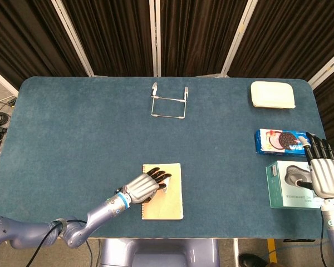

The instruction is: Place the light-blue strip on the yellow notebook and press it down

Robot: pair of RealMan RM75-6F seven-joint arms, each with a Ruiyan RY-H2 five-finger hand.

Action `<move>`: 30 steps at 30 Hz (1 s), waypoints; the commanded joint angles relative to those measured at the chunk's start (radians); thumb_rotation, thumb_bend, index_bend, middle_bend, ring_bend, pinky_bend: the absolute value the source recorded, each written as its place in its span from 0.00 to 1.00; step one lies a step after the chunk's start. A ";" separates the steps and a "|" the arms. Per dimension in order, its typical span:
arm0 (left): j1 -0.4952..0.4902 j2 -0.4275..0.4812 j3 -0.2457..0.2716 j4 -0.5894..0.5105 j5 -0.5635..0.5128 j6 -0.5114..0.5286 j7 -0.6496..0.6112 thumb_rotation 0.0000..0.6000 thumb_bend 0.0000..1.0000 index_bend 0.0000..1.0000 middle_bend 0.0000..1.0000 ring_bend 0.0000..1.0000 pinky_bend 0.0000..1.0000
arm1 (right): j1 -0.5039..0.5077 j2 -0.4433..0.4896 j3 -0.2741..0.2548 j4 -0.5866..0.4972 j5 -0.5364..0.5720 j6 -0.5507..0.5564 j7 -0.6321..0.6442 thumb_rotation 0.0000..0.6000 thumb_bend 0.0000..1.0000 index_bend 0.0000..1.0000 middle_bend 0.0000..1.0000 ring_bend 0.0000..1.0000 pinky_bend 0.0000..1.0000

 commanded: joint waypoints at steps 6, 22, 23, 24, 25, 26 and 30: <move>0.007 -0.012 0.018 0.012 -0.001 0.011 0.006 1.00 0.88 0.32 0.00 0.00 0.00 | -0.009 0.003 0.012 -0.002 -0.007 -0.003 0.006 1.00 0.00 0.00 0.00 0.00 0.00; 0.022 0.008 0.030 -0.017 0.036 0.068 0.013 1.00 0.87 0.32 0.00 0.00 0.00 | -0.022 0.010 0.028 -0.013 -0.021 -0.004 0.008 1.00 0.00 0.00 0.00 0.00 0.00; 0.024 0.007 0.034 -0.014 0.034 0.067 0.015 1.00 0.87 0.32 0.00 0.00 0.00 | -0.023 0.010 0.029 -0.014 -0.021 -0.004 0.009 1.00 0.00 0.00 0.00 0.00 0.00; 0.025 0.005 0.035 -0.011 0.032 0.066 0.016 1.00 0.87 0.32 0.00 0.00 0.00 | -0.024 0.011 0.030 -0.014 -0.022 -0.004 0.008 1.00 0.00 0.00 0.00 0.00 0.00; 0.025 0.003 0.036 -0.008 0.030 0.064 0.018 1.00 0.87 0.32 0.00 0.00 0.00 | -0.024 0.011 0.031 -0.015 -0.023 -0.004 0.008 1.00 0.00 0.00 0.00 0.00 0.00; 0.026 0.000 0.038 -0.003 0.026 0.061 0.020 1.00 0.87 0.32 0.00 0.00 0.00 | -0.025 0.012 0.032 -0.015 -0.024 -0.004 0.009 1.00 0.00 0.00 0.00 0.00 0.00; 0.029 -0.008 0.042 0.007 0.023 0.060 0.023 1.00 0.87 0.32 0.00 0.00 0.00 | -0.028 0.013 0.036 -0.015 -0.024 -0.005 0.011 1.00 0.00 0.00 0.00 0.00 0.00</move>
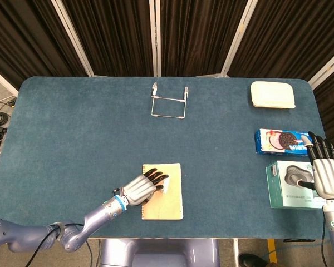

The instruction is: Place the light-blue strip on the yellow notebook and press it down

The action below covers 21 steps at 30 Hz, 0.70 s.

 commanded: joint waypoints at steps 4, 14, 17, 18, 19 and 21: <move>0.000 -0.002 0.000 0.001 -0.002 -0.002 0.001 1.00 0.87 0.32 0.00 0.00 0.00 | -0.002 0.001 0.005 0.000 -0.001 -0.003 0.003 1.00 0.00 0.00 0.00 0.00 0.00; 0.001 0.007 -0.004 -0.014 0.020 0.019 -0.001 1.00 0.87 0.32 0.00 0.00 0.00 | -0.006 0.003 0.010 -0.002 -0.005 -0.005 0.006 1.00 0.00 0.00 0.00 0.00 0.00; 0.000 -0.005 -0.001 -0.002 0.013 0.010 0.005 1.00 0.87 0.32 0.00 0.00 0.00 | -0.007 0.003 0.012 -0.002 -0.005 -0.007 0.006 1.00 0.00 0.00 0.00 0.00 0.00; -0.001 -0.010 0.000 0.002 0.011 0.006 0.007 1.00 0.87 0.32 0.00 0.00 0.00 | -0.007 0.003 0.013 -0.002 -0.005 -0.007 0.006 1.00 0.00 0.00 0.00 0.00 0.00; -0.001 -0.014 0.001 0.006 0.009 0.004 0.008 1.00 0.87 0.32 0.00 0.00 0.00 | -0.007 0.004 0.014 -0.002 -0.005 -0.007 0.007 1.00 0.00 0.00 0.00 0.00 0.00; 0.000 -0.020 0.003 0.013 0.007 0.003 0.010 1.00 0.87 0.32 0.00 0.00 0.00 | -0.008 0.004 0.015 -0.002 -0.006 -0.007 0.007 1.00 0.00 0.00 0.00 0.00 0.00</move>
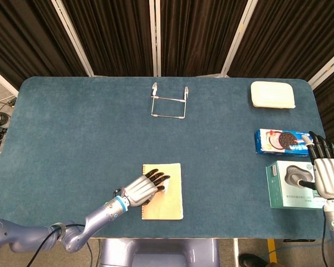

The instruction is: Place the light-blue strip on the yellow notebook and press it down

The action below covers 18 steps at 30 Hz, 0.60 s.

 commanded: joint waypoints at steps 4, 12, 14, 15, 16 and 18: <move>0.002 -0.008 0.002 0.008 -0.002 0.001 0.007 1.00 0.87 0.32 0.00 0.00 0.00 | -0.002 0.001 0.002 -0.001 -0.002 -0.002 0.002 1.00 0.00 0.00 0.00 0.00 0.00; 0.002 0.000 -0.013 -0.005 0.019 0.028 -0.012 1.00 0.87 0.32 0.00 0.00 0.00 | -0.007 0.006 0.007 -0.004 -0.001 0.001 0.007 1.00 0.00 0.00 0.00 0.00 0.00; 0.001 -0.001 -0.013 -0.005 0.018 0.026 -0.010 1.00 0.87 0.32 0.00 0.00 0.00 | -0.007 0.006 0.007 -0.005 -0.001 0.000 0.008 1.00 0.00 0.00 0.00 0.00 0.00; 0.002 -0.001 -0.012 -0.004 0.015 0.023 -0.007 1.00 0.87 0.32 0.00 0.00 0.00 | -0.007 0.006 0.008 -0.005 -0.001 -0.001 0.008 1.00 0.00 0.00 0.00 0.00 0.00; 0.003 -0.003 -0.010 -0.001 0.009 0.019 -0.004 1.00 0.87 0.32 0.00 0.00 0.00 | -0.007 0.006 0.008 -0.004 -0.001 -0.002 0.008 1.00 0.00 0.00 0.00 0.00 0.00; 0.003 -0.004 -0.008 0.003 0.001 0.013 0.002 1.00 0.87 0.32 0.00 0.00 0.00 | -0.007 0.006 0.009 -0.004 -0.002 -0.002 0.008 1.00 0.00 0.00 0.00 0.00 0.00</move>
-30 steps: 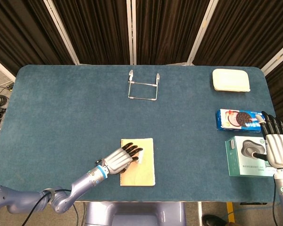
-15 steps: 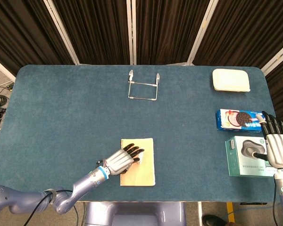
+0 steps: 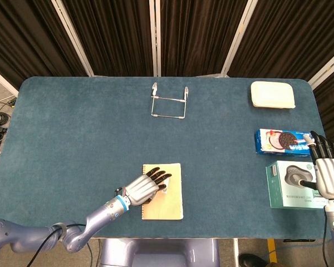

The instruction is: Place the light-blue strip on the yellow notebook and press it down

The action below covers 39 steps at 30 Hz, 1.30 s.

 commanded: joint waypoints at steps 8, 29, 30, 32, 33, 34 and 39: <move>0.004 -0.017 0.010 0.022 -0.025 -0.018 0.027 1.00 0.87 0.32 0.00 0.00 0.00 | -0.002 0.001 0.003 0.000 0.000 -0.001 0.003 1.00 0.00 0.00 0.00 0.00 0.00; 0.005 -0.021 0.013 0.015 -0.009 -0.014 0.017 1.00 0.87 0.32 0.00 0.00 0.00 | -0.007 0.005 0.008 -0.002 -0.003 0.002 0.011 1.00 0.00 0.00 0.00 0.00 0.00; 0.006 -0.022 0.013 0.017 -0.011 -0.014 0.018 1.00 0.87 0.32 0.00 0.00 0.00 | -0.007 0.006 0.009 -0.003 -0.003 0.002 0.013 1.00 0.00 0.00 0.00 0.00 0.00; 0.007 -0.023 0.013 0.018 -0.012 -0.013 0.020 1.00 0.87 0.32 0.00 0.00 0.00 | -0.007 0.006 0.010 -0.002 -0.002 0.003 0.013 1.00 0.00 0.00 0.00 0.00 0.00; 0.008 -0.023 0.013 0.017 -0.012 -0.012 0.021 1.00 0.87 0.32 0.00 0.00 0.00 | -0.008 0.007 0.010 -0.002 -0.002 0.002 0.014 1.00 0.00 0.00 0.00 0.00 0.00; 0.008 -0.022 0.013 0.017 -0.011 -0.010 0.021 1.00 0.87 0.32 0.00 0.00 0.00 | -0.007 0.007 0.010 -0.003 -0.003 0.002 0.014 1.00 0.00 0.00 0.00 0.00 0.00; 0.013 -0.006 0.006 0.003 -0.008 0.005 0.019 1.00 0.87 0.32 0.00 0.00 0.00 | -0.008 0.008 0.010 -0.004 -0.006 0.003 0.013 1.00 0.00 0.00 0.00 0.00 0.00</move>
